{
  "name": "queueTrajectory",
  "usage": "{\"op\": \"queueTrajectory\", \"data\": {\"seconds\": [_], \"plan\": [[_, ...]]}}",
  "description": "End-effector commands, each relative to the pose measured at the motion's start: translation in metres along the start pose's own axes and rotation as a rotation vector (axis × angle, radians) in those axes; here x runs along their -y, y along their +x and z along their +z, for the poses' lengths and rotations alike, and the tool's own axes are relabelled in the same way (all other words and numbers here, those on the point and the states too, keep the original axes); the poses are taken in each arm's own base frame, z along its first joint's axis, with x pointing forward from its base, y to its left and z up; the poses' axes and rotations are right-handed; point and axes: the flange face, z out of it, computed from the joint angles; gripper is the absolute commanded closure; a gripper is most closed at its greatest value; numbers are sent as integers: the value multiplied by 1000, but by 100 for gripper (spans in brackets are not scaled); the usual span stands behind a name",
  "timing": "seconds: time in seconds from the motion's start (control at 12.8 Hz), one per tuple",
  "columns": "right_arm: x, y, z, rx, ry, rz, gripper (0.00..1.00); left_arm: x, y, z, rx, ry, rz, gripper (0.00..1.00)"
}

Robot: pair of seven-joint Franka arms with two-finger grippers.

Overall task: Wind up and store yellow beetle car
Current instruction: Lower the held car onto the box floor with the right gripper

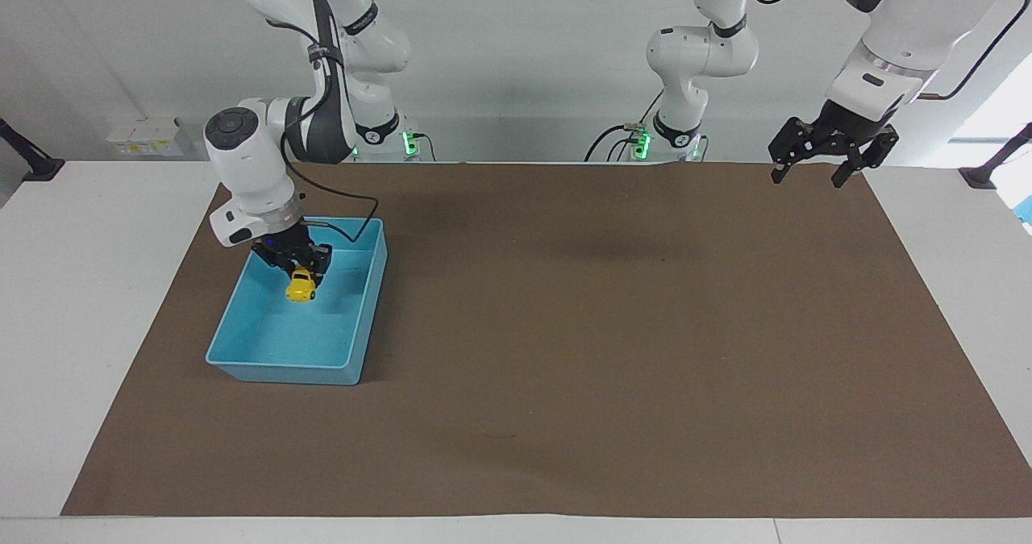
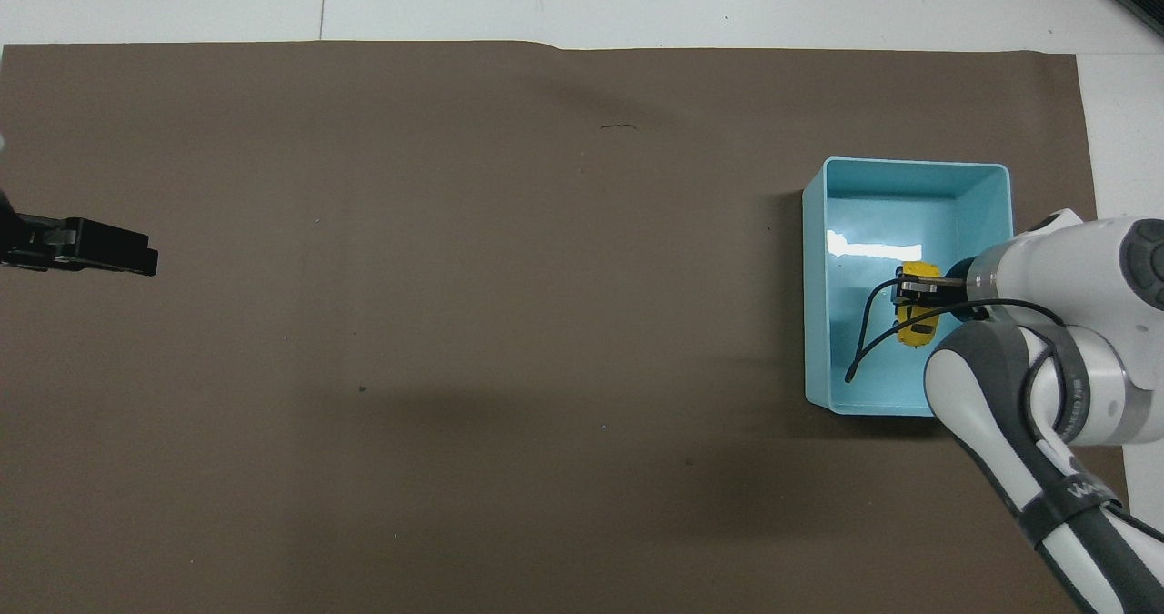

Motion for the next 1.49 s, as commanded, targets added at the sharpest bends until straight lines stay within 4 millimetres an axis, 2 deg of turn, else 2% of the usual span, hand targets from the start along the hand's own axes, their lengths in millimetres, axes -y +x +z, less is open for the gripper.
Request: {"op": "queueTrajectory", "data": {"seconds": [0.0, 0.39, 0.55, 0.63, 0.71, 0.78, 0.86, 1.18, 1.41], "plan": [[0, -5, 20, -21, 8, -32, 100, 3, -4, -4, -2, 5, 8, 0], [-1, -10, 66, -51, 21, -30, 100, 3, -4, -4, -2, 5, 8, 0], [1, -14, 72, -51, 23, -31, 100, 3, -4, -4, -2, 5, 8, 0], [1, -14, 72, -49, 23, -25, 81, 3, -4, -4, -2, 5, 8, 0], [2, -14, 73, -48, 23, -25, 54, 3, -4, -4, -2, 5, 8, 0], [2, -14, 73, -46, 23, -25, 5, 3, -4, -4, -2, 5, 8, 0], [1, -14, 72, -43, 22, -28, 0, 3, -4, -4, -2, 5, 8, 0], [5, -10, 57, -62, 22, -36, 0, 3, -4, -4, -2, 5, 8, 0], [8, 9, 23, -16, 10, -41, 0, 3, -4, -4, -2, 5, 8, 0]]}}
